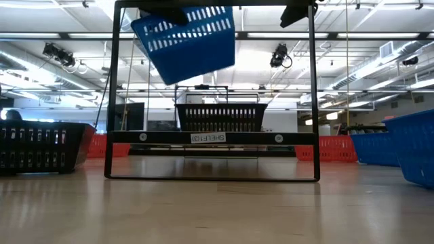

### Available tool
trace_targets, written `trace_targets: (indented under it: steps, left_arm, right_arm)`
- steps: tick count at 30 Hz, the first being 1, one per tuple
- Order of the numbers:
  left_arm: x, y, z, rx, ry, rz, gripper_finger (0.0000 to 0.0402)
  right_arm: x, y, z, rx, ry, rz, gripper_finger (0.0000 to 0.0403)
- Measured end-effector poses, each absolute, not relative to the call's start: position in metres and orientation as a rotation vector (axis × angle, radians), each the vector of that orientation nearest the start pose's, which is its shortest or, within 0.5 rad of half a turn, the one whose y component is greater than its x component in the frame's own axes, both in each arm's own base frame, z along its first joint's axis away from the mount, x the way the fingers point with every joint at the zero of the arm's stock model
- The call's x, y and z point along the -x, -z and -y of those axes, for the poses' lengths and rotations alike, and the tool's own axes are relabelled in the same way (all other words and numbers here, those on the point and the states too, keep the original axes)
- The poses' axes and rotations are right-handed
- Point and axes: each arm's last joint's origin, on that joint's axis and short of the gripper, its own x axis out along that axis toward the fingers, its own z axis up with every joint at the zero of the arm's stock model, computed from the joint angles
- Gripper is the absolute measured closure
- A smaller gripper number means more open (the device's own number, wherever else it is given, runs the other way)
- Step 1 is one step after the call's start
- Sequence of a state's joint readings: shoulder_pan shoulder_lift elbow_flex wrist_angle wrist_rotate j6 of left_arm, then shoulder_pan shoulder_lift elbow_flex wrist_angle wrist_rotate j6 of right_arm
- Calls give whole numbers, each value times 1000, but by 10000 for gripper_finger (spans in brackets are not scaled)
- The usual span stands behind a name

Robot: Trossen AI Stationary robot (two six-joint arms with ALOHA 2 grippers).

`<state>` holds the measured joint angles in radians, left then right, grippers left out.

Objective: Stack baskets on shelf by color
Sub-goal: Put the left blue bin on the shelf, then put the right red bin on the shelf

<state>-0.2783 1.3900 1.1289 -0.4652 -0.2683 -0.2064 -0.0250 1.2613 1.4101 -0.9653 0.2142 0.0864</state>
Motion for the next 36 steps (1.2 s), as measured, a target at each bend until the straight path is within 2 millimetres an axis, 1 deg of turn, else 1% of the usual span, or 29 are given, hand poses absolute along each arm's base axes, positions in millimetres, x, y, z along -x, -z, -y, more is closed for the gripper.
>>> trace_targets:
  steps: [7, 9, 12, 16, 23, 36]
  left_arm:
    - [-311, -278, 90, 42, -82, -788, 393]
    - [-316, -274, 94, 41, -77, -804, 393]
    - [-320, -272, 100, 35, -65, -808, 393]
    - [-320, -272, 102, 35, -47, -811, 389]
    - [-319, -270, 111, 26, -13, -817, 356]
    - [-323, -264, 112, 21, -17, -824, 303]
  right_arm:
    - [-238, -380, 11, -19, 266, -814, 266]
    - [-237, -379, 11, -19, 266, -826, 266]
    - [-236, -378, 11, -24, 270, -837, 266]
    - [-236, -378, 11, -24, 269, -838, 266]
    - [-236, -378, 11, -28, 271, -838, 266]
    - [-236, -378, 11, -49, 280, -836, 266]
